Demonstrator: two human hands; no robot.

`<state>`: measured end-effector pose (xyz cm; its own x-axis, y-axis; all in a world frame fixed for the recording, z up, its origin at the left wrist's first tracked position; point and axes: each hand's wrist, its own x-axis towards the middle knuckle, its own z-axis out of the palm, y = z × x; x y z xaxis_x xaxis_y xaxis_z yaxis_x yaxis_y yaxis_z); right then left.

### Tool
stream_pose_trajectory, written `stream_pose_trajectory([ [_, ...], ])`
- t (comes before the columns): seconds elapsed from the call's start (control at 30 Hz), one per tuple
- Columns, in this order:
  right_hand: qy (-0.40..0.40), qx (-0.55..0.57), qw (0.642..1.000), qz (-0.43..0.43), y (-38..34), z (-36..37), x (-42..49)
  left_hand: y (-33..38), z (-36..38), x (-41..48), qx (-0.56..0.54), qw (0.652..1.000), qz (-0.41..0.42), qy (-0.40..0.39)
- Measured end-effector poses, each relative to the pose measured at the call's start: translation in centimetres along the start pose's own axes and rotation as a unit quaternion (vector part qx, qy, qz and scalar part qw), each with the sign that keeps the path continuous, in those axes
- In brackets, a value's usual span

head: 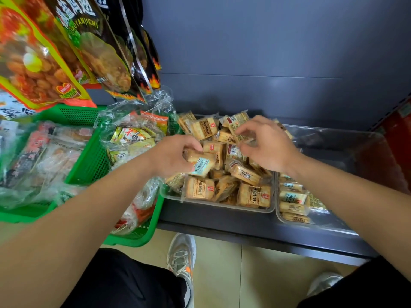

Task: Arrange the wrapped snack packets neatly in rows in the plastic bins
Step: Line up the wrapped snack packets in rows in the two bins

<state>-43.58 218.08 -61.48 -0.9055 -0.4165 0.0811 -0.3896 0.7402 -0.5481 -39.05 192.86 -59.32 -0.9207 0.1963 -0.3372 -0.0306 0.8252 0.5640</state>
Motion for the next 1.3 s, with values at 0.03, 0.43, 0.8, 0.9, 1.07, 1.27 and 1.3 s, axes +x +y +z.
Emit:
stream_pose_trajectory([
  [0.03,-0.013,0.001,1.0,-0.011,-0.6,0.1,-0.1,0.2,-0.6,-0.4,-0.025,0.999,0.013,0.029],
  [0.43,-0.079,0.391,0.917,0.025,-0.4,-4.0,-2.6,6.9,0.5,-0.4,-0.168,0.978,0.068,0.105],
  [0.8,-0.042,0.085,0.981,0.167,11.4,-8.5,-8.7,13.3,6.3,4.6,-0.015,0.992,0.122,0.033],
  [0.9,-0.17,-0.036,0.971,0.166,14.1,-6.0,-9.3,13.9,7.9,6.0,0.064,0.989,0.136,0.01],
  [1.07,-0.257,-0.134,0.952,0.097,16.9,-1.3,-8.1,13.6,9.5,7.2,0.152,0.977,0.146,0.004],
  [1.27,-0.249,-0.158,0.953,0.067,17.7,1.3,-7.7,12.4,9.5,8.1,0.147,0.979,0.141,0.0],
  [1.3,-0.247,-0.155,0.954,0.068,17.7,1.5,-7.7,12.3,9.5,8.1,0.143,0.98,0.137,-0.003],
])
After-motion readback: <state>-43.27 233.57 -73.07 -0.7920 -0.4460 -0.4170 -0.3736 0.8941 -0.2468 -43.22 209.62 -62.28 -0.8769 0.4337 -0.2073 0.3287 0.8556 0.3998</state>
